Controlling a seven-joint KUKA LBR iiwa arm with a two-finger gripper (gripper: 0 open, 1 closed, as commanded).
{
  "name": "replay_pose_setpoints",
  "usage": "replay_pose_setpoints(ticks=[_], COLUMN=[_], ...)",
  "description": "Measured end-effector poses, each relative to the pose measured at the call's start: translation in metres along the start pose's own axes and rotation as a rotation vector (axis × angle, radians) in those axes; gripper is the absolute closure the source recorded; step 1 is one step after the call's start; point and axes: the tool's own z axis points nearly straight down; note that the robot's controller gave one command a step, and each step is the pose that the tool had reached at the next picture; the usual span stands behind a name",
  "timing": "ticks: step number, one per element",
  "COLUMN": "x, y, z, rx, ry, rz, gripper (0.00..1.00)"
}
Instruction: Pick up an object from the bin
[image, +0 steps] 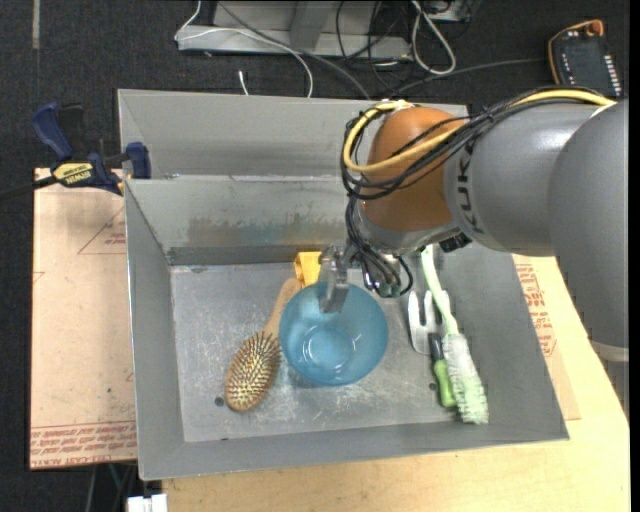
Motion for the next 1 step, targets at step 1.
replay_pose_setpoints(ticks=[1], x=[0.0896], y=[-0.0117], z=[-0.0562], rx=[0.008], ry=[0.001], rz=[-0.043], gripper=[1.00])
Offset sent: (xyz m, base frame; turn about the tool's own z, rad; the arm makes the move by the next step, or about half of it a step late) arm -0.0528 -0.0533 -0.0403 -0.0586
